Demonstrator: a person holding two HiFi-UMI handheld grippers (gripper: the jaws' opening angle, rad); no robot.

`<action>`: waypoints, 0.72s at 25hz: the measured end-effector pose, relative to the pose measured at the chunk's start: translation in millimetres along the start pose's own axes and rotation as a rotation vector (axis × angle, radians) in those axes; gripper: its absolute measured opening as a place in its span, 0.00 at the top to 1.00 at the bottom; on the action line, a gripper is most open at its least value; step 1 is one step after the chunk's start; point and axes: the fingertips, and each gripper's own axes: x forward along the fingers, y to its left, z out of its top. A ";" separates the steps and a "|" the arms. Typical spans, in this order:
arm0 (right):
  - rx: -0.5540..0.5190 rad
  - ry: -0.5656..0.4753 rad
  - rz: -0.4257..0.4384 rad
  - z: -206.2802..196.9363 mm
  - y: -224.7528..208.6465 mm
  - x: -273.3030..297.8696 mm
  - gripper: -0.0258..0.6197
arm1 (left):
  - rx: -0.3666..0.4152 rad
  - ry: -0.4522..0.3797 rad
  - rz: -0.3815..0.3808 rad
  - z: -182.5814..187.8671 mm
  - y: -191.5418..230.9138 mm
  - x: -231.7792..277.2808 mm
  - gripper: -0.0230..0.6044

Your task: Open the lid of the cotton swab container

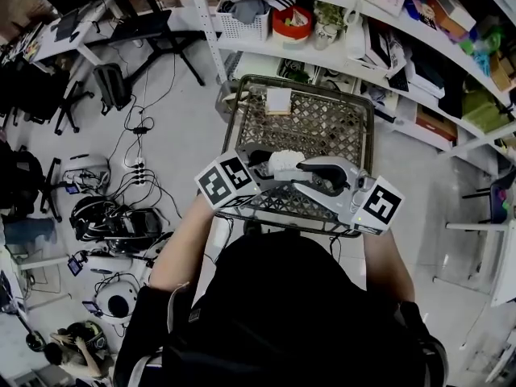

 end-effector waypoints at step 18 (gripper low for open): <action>0.137 -0.252 -0.280 49.5 -49.4 -71.0 0.91 | -0.066 -0.105 0.264 26.5 19.9 -42.3 0.65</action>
